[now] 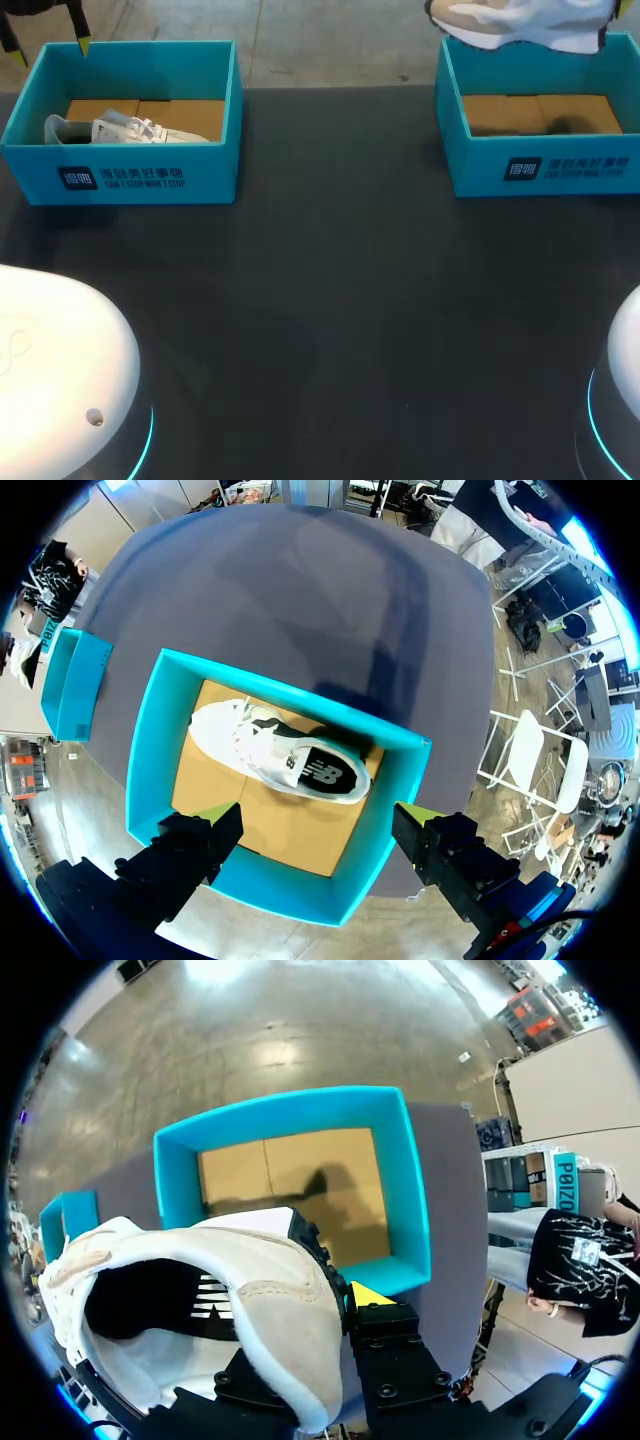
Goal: Take the shoe out of the shoebox, open the shoe tongue, remove and reinsert the insole, then place the shoe into the shoebox
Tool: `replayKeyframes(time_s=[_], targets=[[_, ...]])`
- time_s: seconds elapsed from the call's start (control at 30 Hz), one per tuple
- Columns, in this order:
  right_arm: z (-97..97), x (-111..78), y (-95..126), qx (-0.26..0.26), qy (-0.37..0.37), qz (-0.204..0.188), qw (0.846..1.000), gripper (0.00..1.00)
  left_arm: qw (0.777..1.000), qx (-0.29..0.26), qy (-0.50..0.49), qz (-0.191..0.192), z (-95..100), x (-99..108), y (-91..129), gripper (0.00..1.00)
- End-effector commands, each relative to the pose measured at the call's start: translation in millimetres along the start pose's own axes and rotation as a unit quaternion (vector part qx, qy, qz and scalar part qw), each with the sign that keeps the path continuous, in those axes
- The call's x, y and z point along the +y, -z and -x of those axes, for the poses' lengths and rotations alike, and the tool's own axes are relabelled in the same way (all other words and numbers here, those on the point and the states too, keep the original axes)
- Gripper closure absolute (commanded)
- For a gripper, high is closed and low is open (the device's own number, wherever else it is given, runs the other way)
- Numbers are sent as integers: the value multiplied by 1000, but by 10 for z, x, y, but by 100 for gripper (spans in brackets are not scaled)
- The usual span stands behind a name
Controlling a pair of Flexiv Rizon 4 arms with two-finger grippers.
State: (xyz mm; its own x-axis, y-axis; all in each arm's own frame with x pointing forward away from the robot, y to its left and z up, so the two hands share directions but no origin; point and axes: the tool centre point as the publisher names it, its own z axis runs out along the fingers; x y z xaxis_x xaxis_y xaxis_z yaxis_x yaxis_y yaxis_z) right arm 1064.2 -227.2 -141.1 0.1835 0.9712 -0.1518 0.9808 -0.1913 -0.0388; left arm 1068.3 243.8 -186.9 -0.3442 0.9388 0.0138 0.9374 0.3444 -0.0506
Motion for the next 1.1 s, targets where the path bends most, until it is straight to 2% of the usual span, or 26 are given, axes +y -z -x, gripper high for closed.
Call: replayKeyframes(time_s=[0.03, 0.23, 0.5, 0.87, 1.1], targets=[[-114, -346, 100, -6, -3, 55, 998, 100, 1000, 1, 0, 0, -6, 0, 6, 0], [-328, -635, 212, -16, -2, 63, 998, 100, 1000, 1, 0, 0, -6, 0, 6, 0], [-611, -1060, 247, -17, -1, 67, 998, 100, 1000, 1, 0, 0, -6, 0, 6, 0], [-952, -1504, 254, -29, -1, 68, 997, 100, 1000, 1, 0, 0, -6, 0, 6, 0], [-1104, -1792, 258, -29, 2, 64, 998, 100, 1000, 1, 0, 0, -6, 0, 6, 0]])
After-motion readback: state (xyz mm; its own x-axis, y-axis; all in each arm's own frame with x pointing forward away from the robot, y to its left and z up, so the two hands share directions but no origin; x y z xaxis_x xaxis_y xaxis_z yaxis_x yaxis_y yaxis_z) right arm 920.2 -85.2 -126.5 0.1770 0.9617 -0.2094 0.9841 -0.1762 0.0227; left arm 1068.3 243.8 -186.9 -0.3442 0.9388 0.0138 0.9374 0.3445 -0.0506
